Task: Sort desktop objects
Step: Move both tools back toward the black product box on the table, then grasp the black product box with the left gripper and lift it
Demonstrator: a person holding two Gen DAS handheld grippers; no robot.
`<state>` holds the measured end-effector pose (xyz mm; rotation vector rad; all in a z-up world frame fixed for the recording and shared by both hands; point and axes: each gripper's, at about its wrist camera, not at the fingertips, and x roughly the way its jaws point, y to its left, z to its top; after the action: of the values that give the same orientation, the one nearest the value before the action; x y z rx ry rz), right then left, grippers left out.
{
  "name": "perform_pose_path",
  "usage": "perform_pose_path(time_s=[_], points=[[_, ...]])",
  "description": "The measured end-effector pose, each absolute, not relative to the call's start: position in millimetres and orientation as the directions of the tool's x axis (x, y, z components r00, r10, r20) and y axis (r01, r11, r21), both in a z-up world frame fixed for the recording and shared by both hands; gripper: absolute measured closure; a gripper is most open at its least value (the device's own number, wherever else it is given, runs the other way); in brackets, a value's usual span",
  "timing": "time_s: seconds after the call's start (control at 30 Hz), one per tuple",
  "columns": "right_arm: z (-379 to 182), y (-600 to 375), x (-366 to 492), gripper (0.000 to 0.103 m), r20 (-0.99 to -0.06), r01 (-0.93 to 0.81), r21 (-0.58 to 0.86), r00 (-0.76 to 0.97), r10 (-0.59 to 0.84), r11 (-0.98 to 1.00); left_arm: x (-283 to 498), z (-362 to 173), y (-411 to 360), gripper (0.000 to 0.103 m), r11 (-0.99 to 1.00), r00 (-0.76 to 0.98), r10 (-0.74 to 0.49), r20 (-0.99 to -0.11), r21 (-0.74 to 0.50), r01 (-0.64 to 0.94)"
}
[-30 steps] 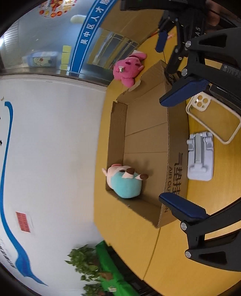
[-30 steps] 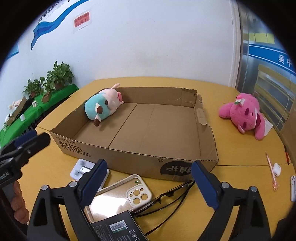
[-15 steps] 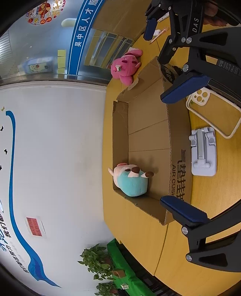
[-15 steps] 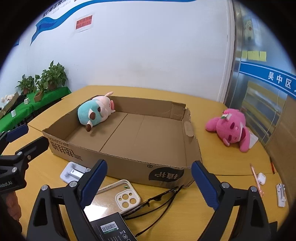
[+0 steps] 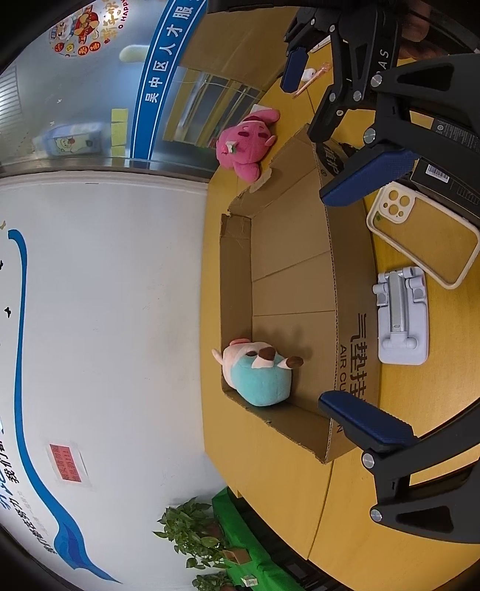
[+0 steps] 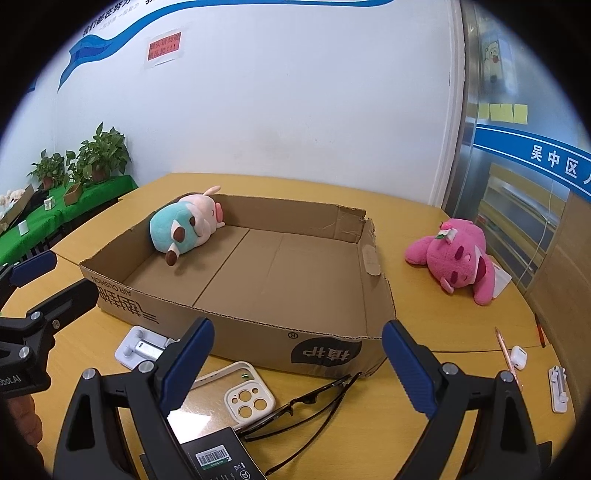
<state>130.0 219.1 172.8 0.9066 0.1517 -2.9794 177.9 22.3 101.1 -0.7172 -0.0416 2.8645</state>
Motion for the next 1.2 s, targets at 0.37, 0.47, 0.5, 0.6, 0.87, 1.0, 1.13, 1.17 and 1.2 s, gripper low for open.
perform_pose_path(time_s=[0.37,0.47,0.5,0.6,0.87,1.0,1.13,1.17,1.2], points=[[139,244,166,0.010,-0.654,0.265,0.048,-0.721,-0.230,-0.963,166,62,22,0.002,-0.858,-0.608,0.510,-0.608,-0.318,-0.403],[113,249,186,0.010,-0.723,0.342,0.131,-0.609,-0.325,-0.931,161,46,33,0.002,-0.806,-0.503,0.580,-0.640,-0.364,-0.466],[104,249,193,0.010,-0.740,0.356,0.171,-0.570,-0.358,-0.919,160,41,39,0.002,-0.795,-0.474,0.591,-0.653,-0.370,-0.482],[84,242,208,0.010,-0.765,0.366,0.228,-0.506,-0.399,-0.902,156,25,58,0.003,-0.739,-0.357,0.634,-0.686,-0.400,-0.543],[70,223,209,0.006,-0.756,0.350,0.221,-0.528,-0.387,-0.910,140,-22,91,0.028,-0.636,-0.132,0.707,-0.695,-0.543,-0.548],[67,226,217,0.006,-0.753,0.367,0.230,-0.520,-0.403,-0.901,145,-21,92,0.029,-0.648,-0.125,0.699,-0.704,-0.550,-0.526],[66,229,222,0.005,-0.754,0.383,0.264,-0.490,-0.437,-0.885,157,-17,91,0.030,-0.661,-0.102,0.680,-0.726,-0.548,-0.512],[66,229,224,0.005,-0.753,0.396,0.272,-0.480,-0.450,-0.877,158,-16,90,0.031,-0.667,-0.102,0.675,-0.731,-0.545,-0.508],[66,228,225,0.005,-0.754,0.410,0.281,-0.465,-0.464,-0.868,161,-16,90,0.031,-0.672,-0.105,0.670,-0.735,-0.540,-0.507]])
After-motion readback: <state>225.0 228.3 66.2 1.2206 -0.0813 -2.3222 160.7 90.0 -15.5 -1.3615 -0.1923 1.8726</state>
